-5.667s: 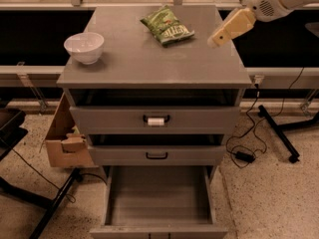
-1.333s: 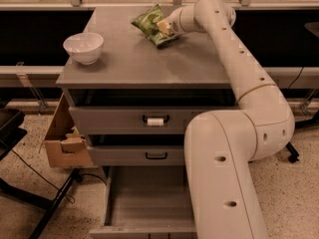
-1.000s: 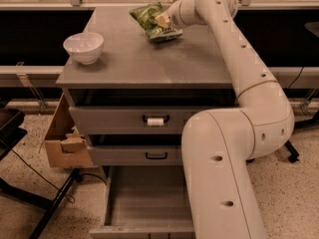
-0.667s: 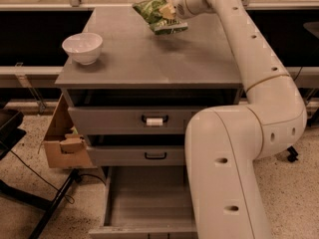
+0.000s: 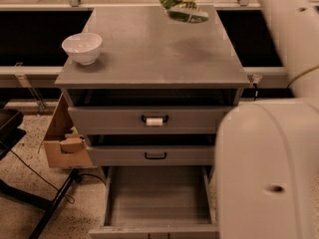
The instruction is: Place green jalapeno chip bag into bottom drawer
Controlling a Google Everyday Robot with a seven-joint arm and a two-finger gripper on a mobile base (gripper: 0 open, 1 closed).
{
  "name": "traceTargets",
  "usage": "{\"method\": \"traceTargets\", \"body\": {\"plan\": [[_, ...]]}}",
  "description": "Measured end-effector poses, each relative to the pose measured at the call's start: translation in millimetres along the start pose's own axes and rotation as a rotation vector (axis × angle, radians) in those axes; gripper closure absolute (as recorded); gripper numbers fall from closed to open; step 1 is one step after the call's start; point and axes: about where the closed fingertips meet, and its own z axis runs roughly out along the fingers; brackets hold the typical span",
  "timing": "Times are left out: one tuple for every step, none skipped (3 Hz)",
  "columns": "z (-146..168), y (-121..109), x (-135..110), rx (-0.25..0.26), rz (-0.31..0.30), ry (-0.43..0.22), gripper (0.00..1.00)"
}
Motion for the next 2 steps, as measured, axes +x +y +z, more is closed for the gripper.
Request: {"method": "traceTargets", "body": {"plan": [[-74,0,-12,0.054,0.045,0.013,1.00],[-151,21,-12,0.067,0.095,0.023,1.00]]}}
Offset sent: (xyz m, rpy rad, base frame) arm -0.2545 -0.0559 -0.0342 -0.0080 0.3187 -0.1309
